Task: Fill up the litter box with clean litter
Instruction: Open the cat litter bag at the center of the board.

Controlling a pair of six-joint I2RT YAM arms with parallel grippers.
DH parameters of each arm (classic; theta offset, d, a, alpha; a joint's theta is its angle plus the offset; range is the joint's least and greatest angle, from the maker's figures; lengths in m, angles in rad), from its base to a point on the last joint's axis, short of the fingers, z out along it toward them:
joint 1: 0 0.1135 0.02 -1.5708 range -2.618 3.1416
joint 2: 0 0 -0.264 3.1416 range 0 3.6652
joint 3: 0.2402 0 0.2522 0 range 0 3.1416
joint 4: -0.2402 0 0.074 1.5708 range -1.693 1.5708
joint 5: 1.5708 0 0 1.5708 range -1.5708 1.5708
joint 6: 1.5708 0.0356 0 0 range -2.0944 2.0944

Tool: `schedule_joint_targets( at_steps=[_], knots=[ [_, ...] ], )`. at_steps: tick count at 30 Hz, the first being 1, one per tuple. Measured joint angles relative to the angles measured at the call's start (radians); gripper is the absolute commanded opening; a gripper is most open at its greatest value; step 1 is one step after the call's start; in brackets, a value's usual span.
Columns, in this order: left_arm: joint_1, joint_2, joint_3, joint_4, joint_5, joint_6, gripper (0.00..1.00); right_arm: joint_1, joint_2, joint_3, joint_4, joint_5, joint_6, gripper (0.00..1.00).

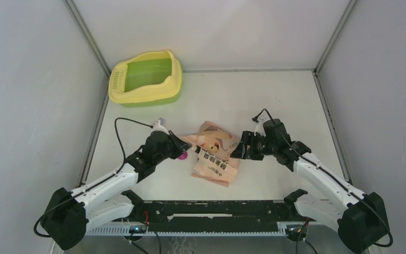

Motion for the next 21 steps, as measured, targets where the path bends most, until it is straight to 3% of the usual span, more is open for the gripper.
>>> schedule_joint_targets(
  at_steps=[13,21],
  knots=[
    [0.000,-0.029,0.062,-0.145,0.001,0.010,0.00,-0.002,0.035,0.098,-0.063,0.044,-0.050,0.72],
    [0.001,-0.047,0.074,-0.195,0.002,0.019,0.00,0.028,0.211,0.243,-0.094,0.074,-0.106,0.69]
  ],
)
